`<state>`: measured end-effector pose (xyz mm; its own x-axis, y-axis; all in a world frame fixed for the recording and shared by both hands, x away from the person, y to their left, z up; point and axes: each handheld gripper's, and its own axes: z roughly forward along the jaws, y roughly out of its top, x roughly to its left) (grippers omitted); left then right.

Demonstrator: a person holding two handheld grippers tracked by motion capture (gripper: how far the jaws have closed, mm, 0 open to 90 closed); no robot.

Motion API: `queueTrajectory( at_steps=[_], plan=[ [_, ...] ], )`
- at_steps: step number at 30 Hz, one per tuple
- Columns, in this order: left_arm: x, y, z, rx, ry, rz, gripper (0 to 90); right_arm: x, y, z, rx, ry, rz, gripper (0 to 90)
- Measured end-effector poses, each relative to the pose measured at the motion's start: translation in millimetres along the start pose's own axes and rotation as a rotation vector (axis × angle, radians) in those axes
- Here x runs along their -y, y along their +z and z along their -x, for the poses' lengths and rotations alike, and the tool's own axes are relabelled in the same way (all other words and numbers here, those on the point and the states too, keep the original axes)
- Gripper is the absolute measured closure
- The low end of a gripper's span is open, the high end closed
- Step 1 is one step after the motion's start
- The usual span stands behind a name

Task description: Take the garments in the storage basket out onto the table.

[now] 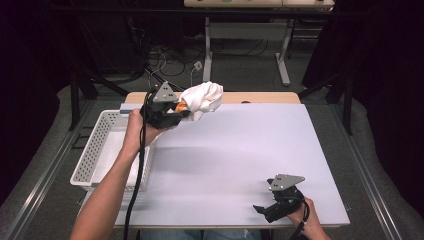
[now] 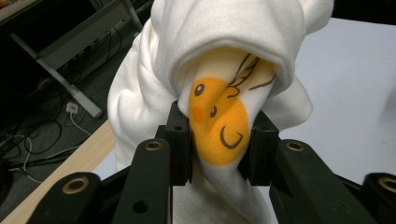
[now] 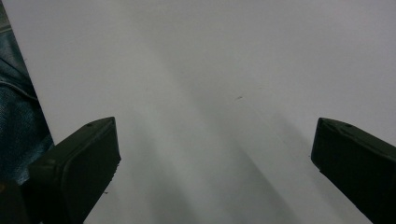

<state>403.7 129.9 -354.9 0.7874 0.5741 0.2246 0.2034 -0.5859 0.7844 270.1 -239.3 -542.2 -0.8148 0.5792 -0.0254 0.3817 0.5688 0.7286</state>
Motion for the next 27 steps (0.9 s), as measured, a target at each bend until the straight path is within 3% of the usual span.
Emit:
queueTrajectory(
  at_steps=[11,13,15,27],
  plan=[
    [-18.0,6.1,6.1,0.034,0.013,0.036,68.5,0.3,-0.2,0.1,0.002,0.007,0.006,0.8],
    [-20.5,7.6,7.4,0.036,0.026,0.044,68.4,-0.2,-0.9,0.3,0.008,0.001,-0.015,0.8],
    [-22.1,9.6,10.1,0.043,0.024,0.048,68.5,0.3,-0.3,0.5,0.000,0.006,0.003,0.8],
    [-21.6,22.3,15.4,0.078,0.044,0.027,68.4,0.4,-0.6,0.5,-0.003,0.006,0.002,0.8]
  ],
)
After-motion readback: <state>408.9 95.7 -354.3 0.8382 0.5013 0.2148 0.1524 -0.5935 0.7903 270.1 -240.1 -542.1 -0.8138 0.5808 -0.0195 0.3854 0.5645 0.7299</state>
